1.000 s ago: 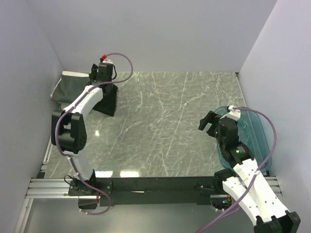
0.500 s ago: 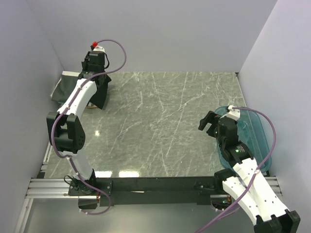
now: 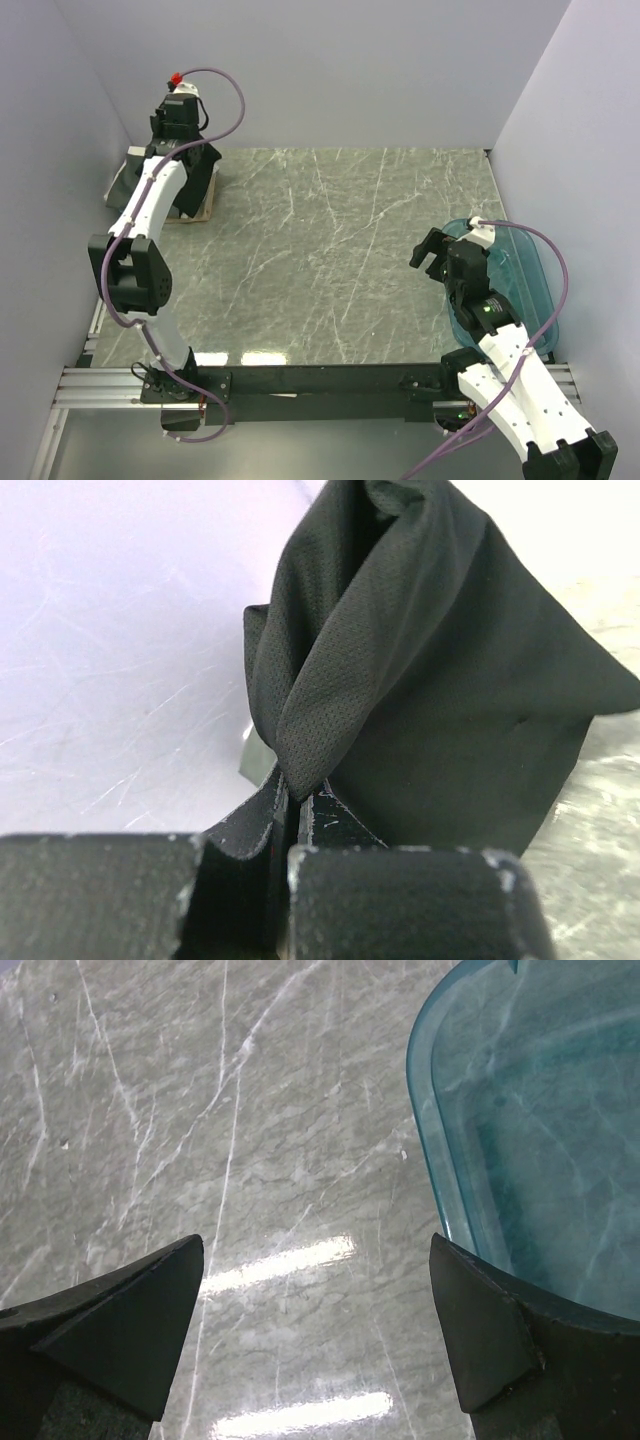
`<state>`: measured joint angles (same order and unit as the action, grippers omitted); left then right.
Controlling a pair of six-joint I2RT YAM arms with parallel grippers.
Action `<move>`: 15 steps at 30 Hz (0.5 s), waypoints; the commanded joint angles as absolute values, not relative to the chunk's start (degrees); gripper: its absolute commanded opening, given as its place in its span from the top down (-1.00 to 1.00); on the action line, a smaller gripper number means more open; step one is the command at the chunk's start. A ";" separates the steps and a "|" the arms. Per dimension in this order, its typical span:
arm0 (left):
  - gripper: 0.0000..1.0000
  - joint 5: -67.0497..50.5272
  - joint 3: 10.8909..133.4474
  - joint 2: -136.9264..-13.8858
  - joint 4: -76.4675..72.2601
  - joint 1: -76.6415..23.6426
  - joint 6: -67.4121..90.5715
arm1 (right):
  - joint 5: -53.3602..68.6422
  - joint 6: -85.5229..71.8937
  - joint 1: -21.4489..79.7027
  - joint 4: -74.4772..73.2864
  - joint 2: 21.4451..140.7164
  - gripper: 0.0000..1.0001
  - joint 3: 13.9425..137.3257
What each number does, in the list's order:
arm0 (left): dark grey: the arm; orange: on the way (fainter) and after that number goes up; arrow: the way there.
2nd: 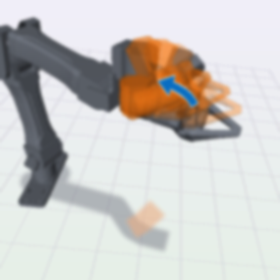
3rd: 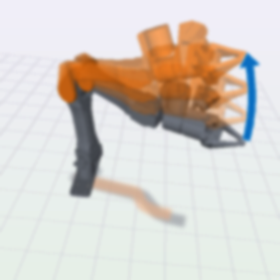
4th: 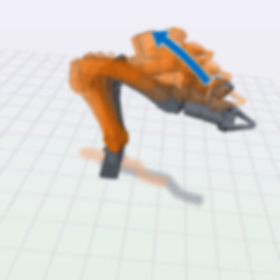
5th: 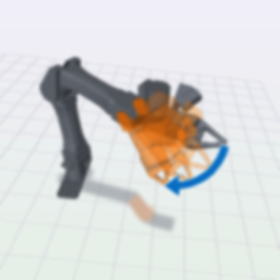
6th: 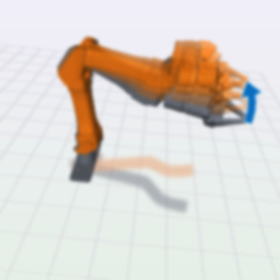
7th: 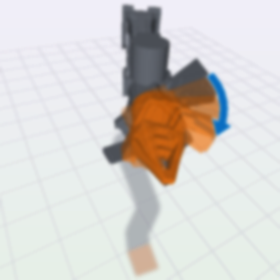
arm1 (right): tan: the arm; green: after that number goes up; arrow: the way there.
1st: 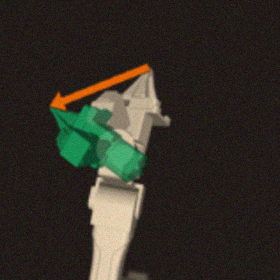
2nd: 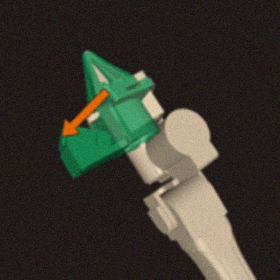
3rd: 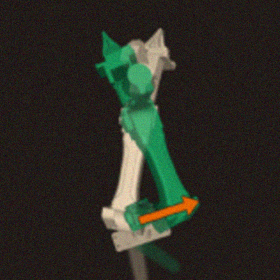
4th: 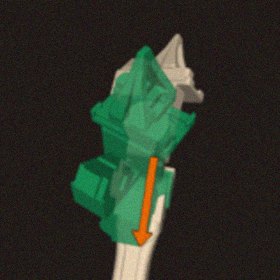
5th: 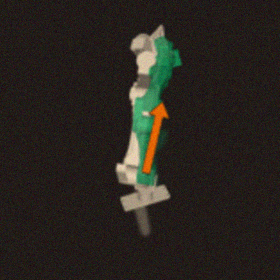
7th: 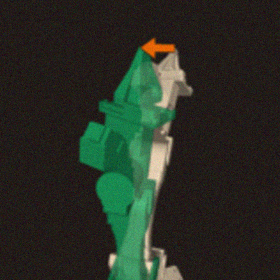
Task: Fold and stack the t-shirts
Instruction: Neatly place the folded tshirt to the corner
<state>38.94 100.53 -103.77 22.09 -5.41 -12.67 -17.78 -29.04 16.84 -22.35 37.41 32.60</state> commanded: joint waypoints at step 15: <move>0.99 48.16 102.66 -110.92 11.52 1.67 -11.34 | -21.18 -28.92 16.79 -21.27 38.50 -1.00 33.05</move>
<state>43.68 101.62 -110.54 17.63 0.12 -12.16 -19.18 -29.04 16.84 -22.35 38.30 32.60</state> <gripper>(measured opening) 0.033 0.997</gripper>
